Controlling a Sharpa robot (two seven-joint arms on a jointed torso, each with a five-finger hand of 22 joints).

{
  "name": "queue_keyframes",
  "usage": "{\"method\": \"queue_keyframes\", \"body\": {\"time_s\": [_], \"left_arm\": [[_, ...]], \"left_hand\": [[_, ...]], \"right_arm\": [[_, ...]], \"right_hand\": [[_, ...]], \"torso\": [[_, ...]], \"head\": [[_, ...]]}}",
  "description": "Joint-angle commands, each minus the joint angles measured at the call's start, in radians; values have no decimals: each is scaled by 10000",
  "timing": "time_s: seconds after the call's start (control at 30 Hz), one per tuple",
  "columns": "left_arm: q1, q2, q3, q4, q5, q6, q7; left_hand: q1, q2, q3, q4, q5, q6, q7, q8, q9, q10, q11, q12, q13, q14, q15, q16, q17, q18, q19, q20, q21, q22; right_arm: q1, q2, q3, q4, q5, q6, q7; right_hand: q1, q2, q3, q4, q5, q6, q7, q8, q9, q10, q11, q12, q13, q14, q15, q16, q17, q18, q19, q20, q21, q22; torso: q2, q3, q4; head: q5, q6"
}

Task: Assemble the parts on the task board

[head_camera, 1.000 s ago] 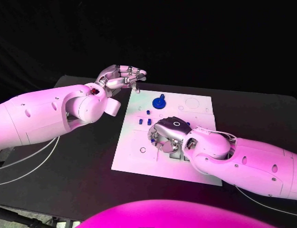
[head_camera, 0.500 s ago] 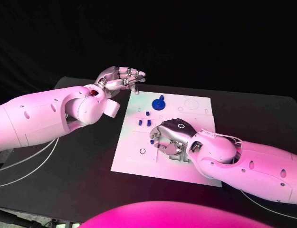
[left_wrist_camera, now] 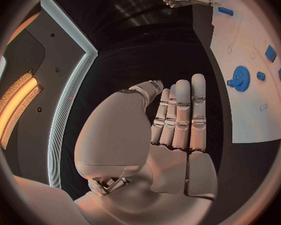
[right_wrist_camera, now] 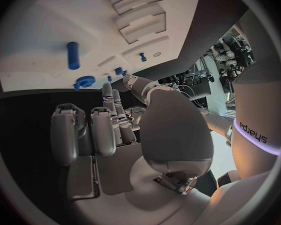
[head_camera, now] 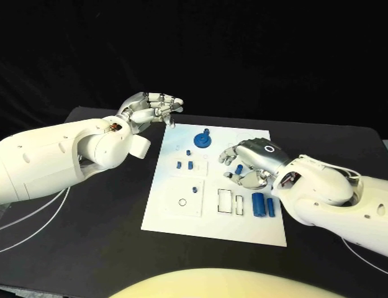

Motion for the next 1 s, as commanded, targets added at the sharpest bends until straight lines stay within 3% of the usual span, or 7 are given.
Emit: {"method": "queue_keyframes", "body": {"time_s": [0.03, 0.17, 0.33, 0.63, 1.0], "left_arm": [[5, 14, 6, 19, 43, 201, 49], [5, 25, 5, 23, 43, 218, 50], [4, 26, 4, 15, 43, 223, 49], [3, 36, 2, 4, 43, 236, 52], [3, 17, 1, 12, 43, 237, 43]], "left_hand": [[-72, -44, -5, -62, 9, -86, 15, -14, 0, -87, -25, 102, 27, -91, 5, -44, -19, 140, -68, 28, -54, -24], [-72, -44, -5, -62, 9, -86, 15, -14, 0, -87, -25, 102, 27, -91, 5, -44, -19, 140, -68, 28, -54, -24], [-72, -44, -5, -62, 9, -86, 15, -14, 0, -87, -25, 102, 27, -91, 5, -44, -19, 140, -68, 28, -54, -24], [-72, -44, -5, -62, 9, -86, 15, -14, 0, -87, -25, 102, 27, -91, 5, -44, -19, 140, -68, 28, -54, -24], [-85, -34, -1, -68, 7, -76, 9, -3, 8, -89, -29, 132, 37, -92, 5, -45, -23, 141, -67, 31, -63, -29]], "right_arm": [[202, -245, 19, -133, 436, 316, -63], [362, -465, 33, -477, 508, 824, 87], [390, -483, 27, -698, 441, 1139, 219], [315, -110, -28, -968, 371, 1458, 320], [184, 294, -90, -1332, 396, 1789, 317]], "right_hand": [[33, -94, -111, -8, -58, -6, -70, -78, -13, -171, 15, -45, -59, 373, 53, -53, -62, 21, 129, 96, -144, 1793], [60, -130, -244, -16, -38, -7, -85, -93, -17, -314, 21, -45, -116, 382, 56, -34, -25, 40, 90, 101, -247, 1754], [90, -144, -293, -31, -26, -7, -95, -98, -18, -349, 21, -37, -132, 386, 57, -29, -18, 41, 87, 103, -259, 1750], [216, -54, -309, -66, -20, 17, -156, -101, -19, -286, -6, 45, -150, 373, 40, -62, -80, 32, 111, 94, -220, 1767], [325, 144, -190, -54, 6, 177, -188, -48, 4, 58, -76, 224, -182, 385, -21, -58, -71, 1, 194, 44, -79, 1825]], "torso": [[-11, -7, -24], [-22, -14, -43], [-9, 15, -40], [-3, -4, -3], [-5, -16, -13]], "head": [[-151, 88], [-169, 132], [-159, 160], [-180, 148], [-160, 93]]}}
